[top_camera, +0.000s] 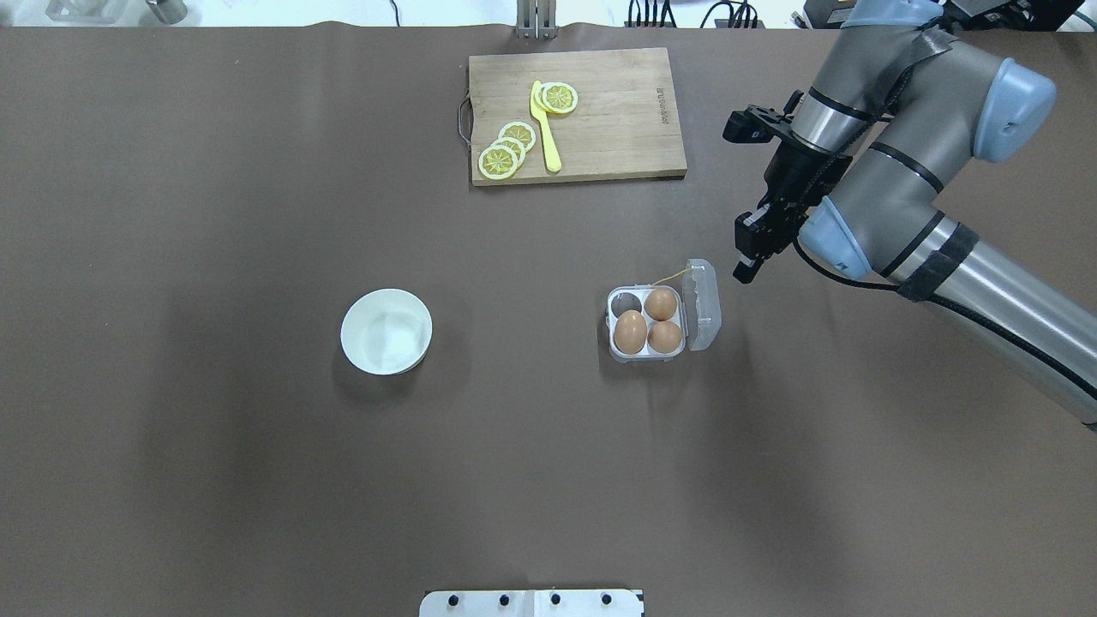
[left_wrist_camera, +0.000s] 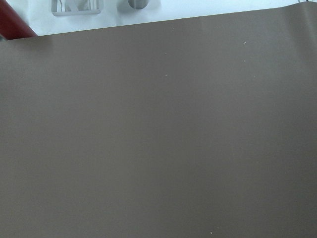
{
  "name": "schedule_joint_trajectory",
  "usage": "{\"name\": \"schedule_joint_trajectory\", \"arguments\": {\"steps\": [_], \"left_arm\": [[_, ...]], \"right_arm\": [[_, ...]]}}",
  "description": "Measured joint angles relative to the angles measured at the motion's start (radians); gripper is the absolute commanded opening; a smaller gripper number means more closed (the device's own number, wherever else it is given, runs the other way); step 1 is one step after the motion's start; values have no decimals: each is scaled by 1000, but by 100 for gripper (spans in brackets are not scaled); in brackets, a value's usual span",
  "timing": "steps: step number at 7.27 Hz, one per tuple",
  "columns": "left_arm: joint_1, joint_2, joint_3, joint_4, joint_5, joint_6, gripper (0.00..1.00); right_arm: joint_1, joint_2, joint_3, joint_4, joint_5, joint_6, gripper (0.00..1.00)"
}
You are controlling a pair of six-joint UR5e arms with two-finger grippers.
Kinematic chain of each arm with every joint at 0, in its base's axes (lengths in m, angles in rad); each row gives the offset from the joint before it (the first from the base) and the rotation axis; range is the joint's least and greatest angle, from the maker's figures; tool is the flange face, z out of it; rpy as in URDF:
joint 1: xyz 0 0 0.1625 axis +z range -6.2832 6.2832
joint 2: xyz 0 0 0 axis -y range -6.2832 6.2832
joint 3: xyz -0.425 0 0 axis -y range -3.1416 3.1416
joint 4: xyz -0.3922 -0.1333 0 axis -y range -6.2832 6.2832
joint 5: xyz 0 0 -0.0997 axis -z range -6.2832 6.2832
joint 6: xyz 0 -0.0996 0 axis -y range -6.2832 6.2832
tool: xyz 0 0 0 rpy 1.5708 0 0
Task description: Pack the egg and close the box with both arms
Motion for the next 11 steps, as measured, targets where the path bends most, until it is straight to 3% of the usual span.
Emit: {"name": "schedule_joint_trajectory", "arguments": {"steps": [5, 6, 7, 9, 11], "left_arm": [[0, 4, -4, -1, 0, 0, 98], [-1, 10, -12, -1, 0, 0, 98], [-1, 20, -24, 0, 0, 0, 98], [-2, 39, -39, -1, 0, 0, 98], [-5, 46, -45, -1, 0, 11, 98]], "right_arm": [[-46, 117, -48, 8, 39, 110, 0], [-53, 153, -69, 30, 43, 168, 56], [-50, 171, -78, 97, 45, 273, 100], [0, 171, -79, 280, 43, 502, 100], [106, 148, -69, 334, 23, 574, 100]]}}
